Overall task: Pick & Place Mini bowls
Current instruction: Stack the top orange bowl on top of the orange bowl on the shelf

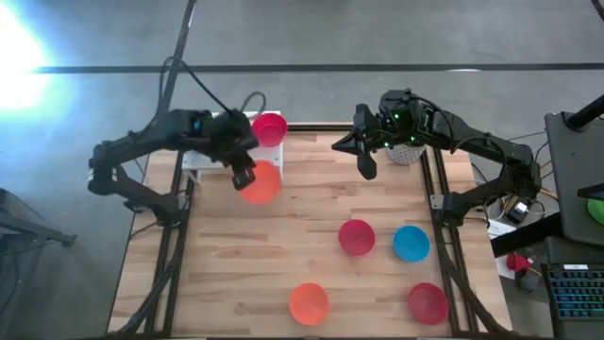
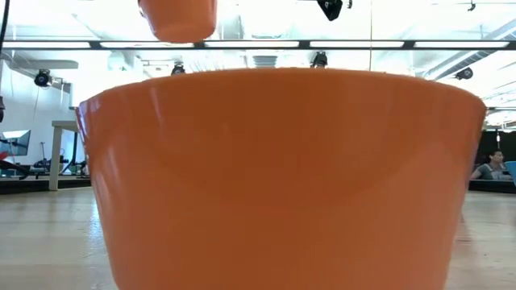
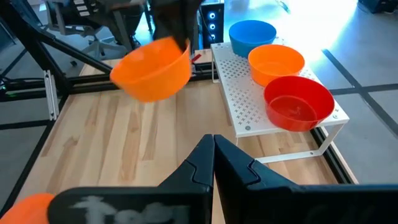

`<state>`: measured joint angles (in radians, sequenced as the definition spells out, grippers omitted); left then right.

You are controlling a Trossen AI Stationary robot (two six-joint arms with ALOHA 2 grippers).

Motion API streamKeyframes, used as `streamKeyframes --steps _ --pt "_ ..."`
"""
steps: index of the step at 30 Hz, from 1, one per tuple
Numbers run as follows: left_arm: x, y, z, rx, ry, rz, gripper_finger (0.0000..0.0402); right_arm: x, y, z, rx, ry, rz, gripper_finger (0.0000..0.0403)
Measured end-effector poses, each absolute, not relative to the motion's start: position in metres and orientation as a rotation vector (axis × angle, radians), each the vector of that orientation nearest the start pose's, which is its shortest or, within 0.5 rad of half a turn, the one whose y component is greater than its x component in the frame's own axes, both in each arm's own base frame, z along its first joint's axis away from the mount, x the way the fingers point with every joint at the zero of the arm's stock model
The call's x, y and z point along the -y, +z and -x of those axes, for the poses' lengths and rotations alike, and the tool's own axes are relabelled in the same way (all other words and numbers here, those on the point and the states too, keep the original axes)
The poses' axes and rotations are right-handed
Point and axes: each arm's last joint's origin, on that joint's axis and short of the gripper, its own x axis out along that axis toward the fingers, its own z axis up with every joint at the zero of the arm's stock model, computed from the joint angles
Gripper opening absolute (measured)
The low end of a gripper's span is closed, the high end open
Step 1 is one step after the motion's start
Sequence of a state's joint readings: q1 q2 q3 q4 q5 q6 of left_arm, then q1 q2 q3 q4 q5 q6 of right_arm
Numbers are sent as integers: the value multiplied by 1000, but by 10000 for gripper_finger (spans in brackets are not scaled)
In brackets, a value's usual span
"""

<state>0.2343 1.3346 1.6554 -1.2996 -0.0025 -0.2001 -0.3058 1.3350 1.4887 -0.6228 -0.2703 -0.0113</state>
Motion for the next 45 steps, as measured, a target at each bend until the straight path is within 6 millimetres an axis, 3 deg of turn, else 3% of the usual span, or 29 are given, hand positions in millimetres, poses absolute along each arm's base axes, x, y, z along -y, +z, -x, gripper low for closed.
streamKeyframes --steps 11,20,31,45 --pt "-85 445 -191 -859 469 314 0 76 414 -266 -450 -32 -122 8" --pt "-118 452 -167 -841 727 310 0 76 414 -266 -450 -34 -126 8" --pt "-168 437 -139 -895 1002 406 0 76 414 -266 -448 -33 -125 8" --pt "-193 398 -151 -1045 988 433 0 76 414 -266 -442 -33 -123 8"
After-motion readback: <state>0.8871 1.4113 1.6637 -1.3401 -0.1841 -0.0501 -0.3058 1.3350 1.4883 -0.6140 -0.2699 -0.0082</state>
